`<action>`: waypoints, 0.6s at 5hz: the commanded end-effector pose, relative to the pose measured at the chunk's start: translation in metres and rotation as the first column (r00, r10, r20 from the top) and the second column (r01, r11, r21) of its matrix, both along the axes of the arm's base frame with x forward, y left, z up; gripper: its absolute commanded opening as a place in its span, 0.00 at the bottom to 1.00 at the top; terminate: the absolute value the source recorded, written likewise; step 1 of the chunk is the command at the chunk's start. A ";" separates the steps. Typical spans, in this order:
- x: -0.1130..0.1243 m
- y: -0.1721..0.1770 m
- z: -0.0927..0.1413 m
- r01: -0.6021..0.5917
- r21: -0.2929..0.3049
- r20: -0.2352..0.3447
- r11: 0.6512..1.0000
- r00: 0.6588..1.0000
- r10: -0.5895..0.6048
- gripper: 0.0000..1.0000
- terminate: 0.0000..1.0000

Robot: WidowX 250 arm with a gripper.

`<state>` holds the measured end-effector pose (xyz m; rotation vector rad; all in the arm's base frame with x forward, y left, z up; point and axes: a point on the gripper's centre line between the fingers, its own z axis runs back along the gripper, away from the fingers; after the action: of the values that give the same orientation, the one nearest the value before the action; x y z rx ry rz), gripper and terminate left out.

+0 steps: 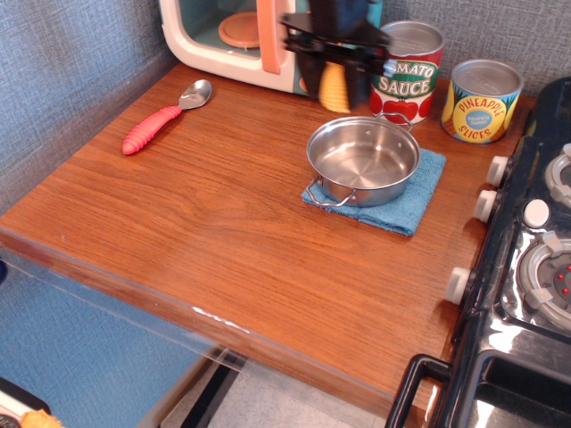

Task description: Pick up the yellow item and put it to the right of the spoon in front of the microwave.

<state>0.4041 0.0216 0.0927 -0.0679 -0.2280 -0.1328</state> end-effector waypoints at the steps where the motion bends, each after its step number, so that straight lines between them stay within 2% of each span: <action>1: 0.012 0.061 0.020 -0.122 0.082 0.070 0.989 0.991 0.116 0.00 0.00; 3: 0.014 0.087 -0.006 -0.165 0.110 0.076 0.980 0.985 0.157 0.00 0.00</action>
<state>0.4210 0.1056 0.0692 0.0547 -0.2520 0.0104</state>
